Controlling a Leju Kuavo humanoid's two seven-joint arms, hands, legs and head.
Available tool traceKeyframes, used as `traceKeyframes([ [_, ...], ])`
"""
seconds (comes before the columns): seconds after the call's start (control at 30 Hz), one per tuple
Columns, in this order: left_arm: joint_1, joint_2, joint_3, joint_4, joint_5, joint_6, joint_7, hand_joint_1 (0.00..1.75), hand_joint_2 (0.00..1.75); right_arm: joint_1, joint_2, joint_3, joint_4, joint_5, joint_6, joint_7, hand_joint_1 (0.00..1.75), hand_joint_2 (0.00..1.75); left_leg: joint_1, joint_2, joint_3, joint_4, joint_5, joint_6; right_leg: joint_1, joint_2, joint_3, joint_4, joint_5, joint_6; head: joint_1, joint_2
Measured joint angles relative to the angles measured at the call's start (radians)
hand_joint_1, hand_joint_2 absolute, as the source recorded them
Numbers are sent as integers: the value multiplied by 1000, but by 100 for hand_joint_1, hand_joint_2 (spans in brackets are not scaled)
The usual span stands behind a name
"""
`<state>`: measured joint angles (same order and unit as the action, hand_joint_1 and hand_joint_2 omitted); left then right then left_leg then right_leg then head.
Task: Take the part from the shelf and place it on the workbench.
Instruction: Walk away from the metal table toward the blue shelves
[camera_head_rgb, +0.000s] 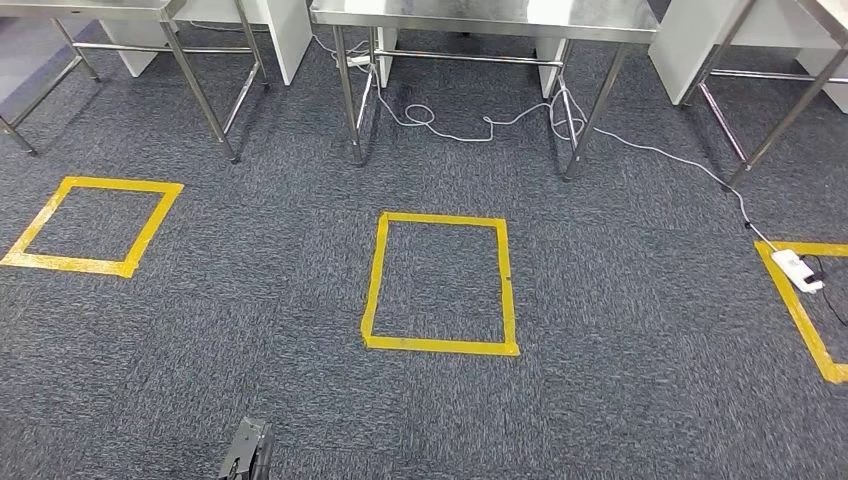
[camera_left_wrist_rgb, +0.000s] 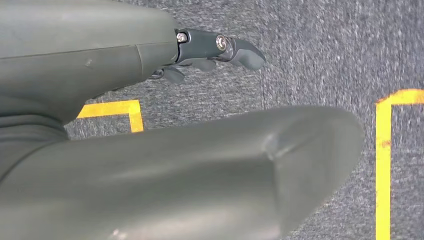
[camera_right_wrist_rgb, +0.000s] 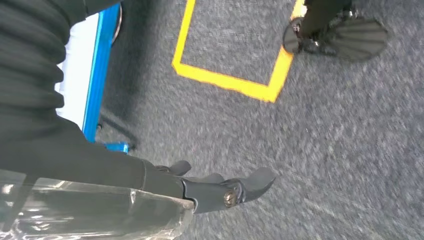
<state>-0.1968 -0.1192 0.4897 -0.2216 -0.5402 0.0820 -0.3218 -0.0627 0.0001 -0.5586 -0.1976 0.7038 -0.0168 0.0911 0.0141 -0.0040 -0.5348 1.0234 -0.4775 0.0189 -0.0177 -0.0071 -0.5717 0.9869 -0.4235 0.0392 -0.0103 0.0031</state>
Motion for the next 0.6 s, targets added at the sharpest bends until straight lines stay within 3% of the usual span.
traceKeyframes([
  [0.07, -2, -1, 0, 0, 0, 1, 1, 0, 0, 1, 0, 0, 0, 4, 0, 0, 0, 175, 1, 4, -14, -11, 22, 21, 1, 1, -22, 27, -24, 3, 2, 0],
  [0.1, -3, -1, 0, 0, 0, 2, 2, 0, 0, 1, 0, 0, 0, 6, 0, 0, 0, 175, 3, 6, -24, -16, 35, 30, 0, 2, -41, 69, -58, -2, 3, 0],
  [0.17, -4, -1, 0, 0, 1, 3, 2, 0, 0, 1, 0, 0, 0, 11, 0, 0, 0, 175, 0, 8, -52, -16, 56, 38, -3, 3, -86, 194, -138, -12, 5, 0],
  [0.2, -4, -1, 0, 0, 1, 4, 2, 0, 0, 0, 0, 0, 0, 12, 0, 0, 0, 175, 0, 8, -67, -15, 67, 37, -4, 3, -100, 251, -163, -10, 6, 0],
  [0.23, -3, -1, 0, 0, 1, 5, 2, 0, 0, 0, -1, 0, 0, 14, 0, 0, 0, 175, -1, 8, -83, -15, 78, 35, -4, 3, -99, 281, -168, -2, 6, 0],
  [0.27, -3, -1, 0, 0, 2, 6, 2, 0, 0, 0, -2, 0, 0, 14, -1, 0, 0, 175, -1, 9, -97, -15, 89, 32, -5, 3, -80, 275, -156, 9, 6, 0],
  [0.3, -3, -2, 0, 0, 1, 8, 2, 0, 0, 0, -3, 0, 0, 15, -1, 0, 0, 175, -1, 8, -112, -15, 99, 28, -5, 3, -42, 234, -133, 19, 6, 0],
  [0.37, -3, -2, 1, 0, -1, 11, 1, 0, 0, -4, -3, 0, 0, 15, -1, 0, 0, 175, -2, 8, -135, -14, 119, 16, -5, 3, 65, 83, -112, 24, 6, 0],
  [0.43, -3, -2, 1, 0, -6, 11, 0, 0, 0, -7, -2, -1, 0, 16, 1, 0, 0, 175, -4, 10, -143, -14, 137, 2, 3, 6, 121, -17, -121, 8, 3, 0],
  [0.47, -4, -2, 1, 0, -9, 10, 0, 0, 0, -7, -1, -2, 0, 17, 4, 0, 0, 175, -4, 10, -144, -17, 145, -4, 9, 8, 124, -31, -123, -1, 2, 0],
  [0.53, -4, -1, 1, 0, -14, 7, 1, 0, 0, -4, 3, -5, 0, 17, 8, 0, 0, 175, 1, 10, -144, -18, 152, -17, 5, 9, 115, -30, -111, -19, -1, 0],
  [0.6, -4, 0, 1, 0, -18, 5, 3, 0, 0, -3, 7, -11, 0, 12, 12, -1, 0, 175, 6, 9, -160, 26, 104, -26, -3, 10, 110, -32, -97, -39, -4, 0],
])
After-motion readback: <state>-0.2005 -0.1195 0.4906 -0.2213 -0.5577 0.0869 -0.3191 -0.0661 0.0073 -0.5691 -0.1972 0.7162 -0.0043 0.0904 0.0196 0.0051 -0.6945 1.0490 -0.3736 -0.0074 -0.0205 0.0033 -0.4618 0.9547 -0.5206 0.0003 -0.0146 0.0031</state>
